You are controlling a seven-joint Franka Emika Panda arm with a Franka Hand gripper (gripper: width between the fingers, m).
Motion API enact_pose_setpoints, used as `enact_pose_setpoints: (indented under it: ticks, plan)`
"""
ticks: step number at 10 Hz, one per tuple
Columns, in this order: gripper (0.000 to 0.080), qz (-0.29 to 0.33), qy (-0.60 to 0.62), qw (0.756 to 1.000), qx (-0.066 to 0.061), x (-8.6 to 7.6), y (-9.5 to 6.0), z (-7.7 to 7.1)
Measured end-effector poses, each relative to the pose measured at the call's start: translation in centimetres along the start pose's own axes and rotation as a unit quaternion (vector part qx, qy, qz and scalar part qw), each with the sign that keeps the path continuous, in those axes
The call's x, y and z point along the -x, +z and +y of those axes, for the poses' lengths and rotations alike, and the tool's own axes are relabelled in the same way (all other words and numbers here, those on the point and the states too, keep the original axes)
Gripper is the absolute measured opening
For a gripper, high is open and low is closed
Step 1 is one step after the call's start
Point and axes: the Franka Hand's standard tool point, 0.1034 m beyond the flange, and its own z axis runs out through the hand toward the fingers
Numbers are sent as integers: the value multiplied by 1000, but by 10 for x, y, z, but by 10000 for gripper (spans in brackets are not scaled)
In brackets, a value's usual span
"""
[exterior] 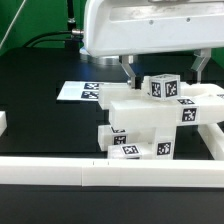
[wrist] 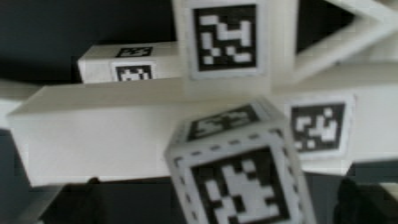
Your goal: Assemble chair
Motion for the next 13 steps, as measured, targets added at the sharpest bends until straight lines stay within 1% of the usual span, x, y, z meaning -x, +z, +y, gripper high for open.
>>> enact_pose_setpoints:
  ticks: [3,5,7,8,11,12,13]
  plan:
    - [649,-5,-25,1000,-3,3,2,-3]
    - [649,-15,-18,1000,-7,7,5,-1]
    - [382,-15,-18,1000,-7,7,5,-1]
    - [282,-15,-18,1000,-7,7,6,-1]
    - [282,-15,-7,1000,-7,7,6,-1]
    - [282,-15,7,1000,-7,7,6,-1]
    - [282,-15,46,999,-6,7,6,-1]
